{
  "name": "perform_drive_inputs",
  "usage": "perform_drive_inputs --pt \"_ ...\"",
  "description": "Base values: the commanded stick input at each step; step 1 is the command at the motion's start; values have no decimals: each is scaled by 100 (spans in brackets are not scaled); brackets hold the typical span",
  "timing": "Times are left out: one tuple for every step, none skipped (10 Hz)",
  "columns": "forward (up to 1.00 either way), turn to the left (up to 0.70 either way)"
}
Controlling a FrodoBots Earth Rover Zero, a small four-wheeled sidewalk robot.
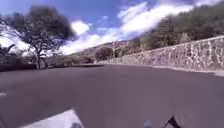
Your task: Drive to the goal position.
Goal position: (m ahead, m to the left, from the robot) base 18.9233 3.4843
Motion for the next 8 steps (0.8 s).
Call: perform_drive_inputs --pt "70 0" --pt "70 0" --pt "70 0" --pt "70 0" --pt "70 0" --pt "70 0" --pt "70 0" --pt "70 0"
